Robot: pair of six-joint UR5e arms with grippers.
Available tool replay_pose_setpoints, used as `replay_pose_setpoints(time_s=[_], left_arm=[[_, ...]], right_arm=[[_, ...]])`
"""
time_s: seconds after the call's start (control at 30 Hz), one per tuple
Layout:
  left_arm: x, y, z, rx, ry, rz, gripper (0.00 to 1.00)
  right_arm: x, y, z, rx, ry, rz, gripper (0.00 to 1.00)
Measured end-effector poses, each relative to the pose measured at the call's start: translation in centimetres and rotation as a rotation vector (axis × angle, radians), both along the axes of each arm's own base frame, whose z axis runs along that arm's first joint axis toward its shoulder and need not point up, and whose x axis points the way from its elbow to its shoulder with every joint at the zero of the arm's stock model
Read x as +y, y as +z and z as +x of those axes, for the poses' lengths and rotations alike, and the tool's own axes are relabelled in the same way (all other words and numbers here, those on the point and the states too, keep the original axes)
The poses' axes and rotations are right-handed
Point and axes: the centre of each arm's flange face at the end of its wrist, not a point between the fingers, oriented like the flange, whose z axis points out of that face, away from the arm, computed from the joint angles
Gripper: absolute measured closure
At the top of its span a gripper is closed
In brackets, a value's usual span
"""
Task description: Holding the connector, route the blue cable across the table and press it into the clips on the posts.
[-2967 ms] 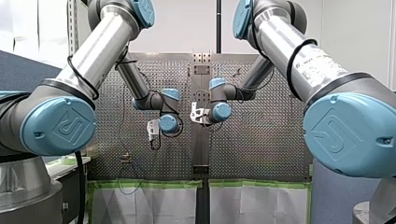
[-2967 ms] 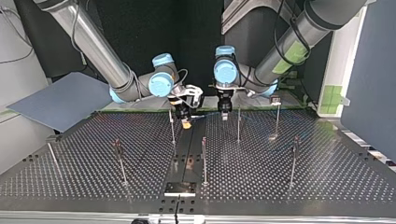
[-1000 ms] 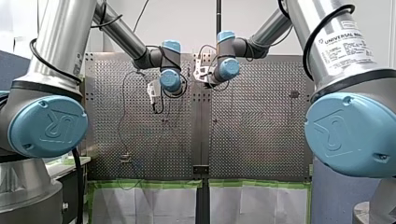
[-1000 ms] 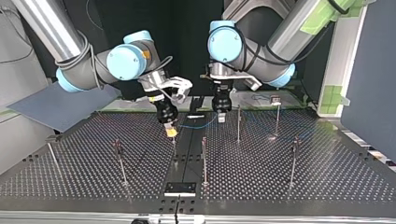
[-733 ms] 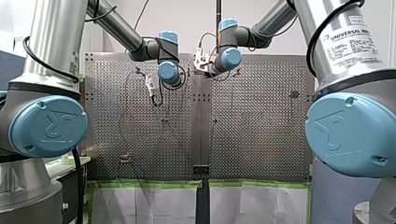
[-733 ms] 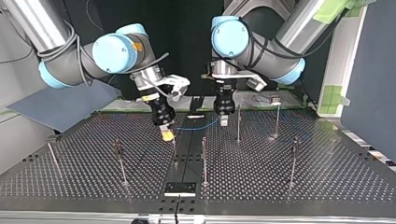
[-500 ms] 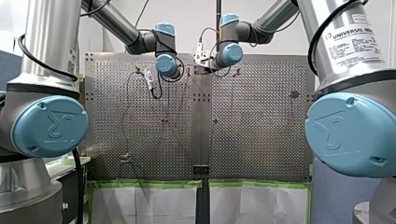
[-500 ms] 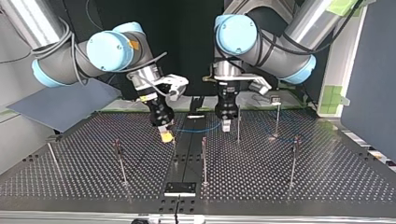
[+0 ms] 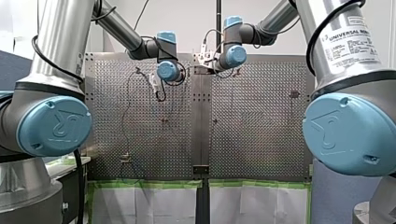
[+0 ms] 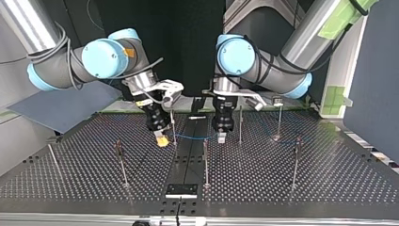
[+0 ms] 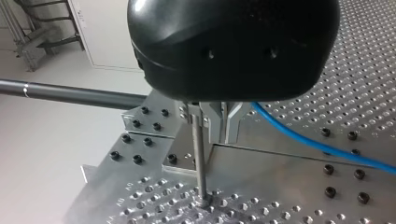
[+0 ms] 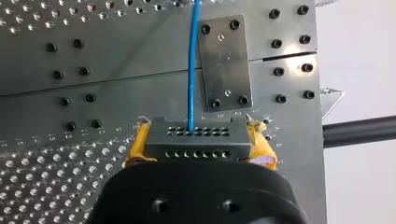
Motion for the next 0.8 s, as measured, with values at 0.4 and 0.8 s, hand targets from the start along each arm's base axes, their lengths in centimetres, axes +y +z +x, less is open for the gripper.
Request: replay_pose_setpoints(time_s=[0.4,0.8], left_arm=[[1.1,0.7,1.8,-0.029,-0.015,-0.010,1.00],[2.4,2.7,3.9,-0.078,-0.026,-0.034,1.00]], right_arm=[[-1.8,0.4,-0.2,-0.010,0.021,-0.010,1.00],[-2.3,1.3,-0.1,-0.023,0.027,-0.024,1.00]])
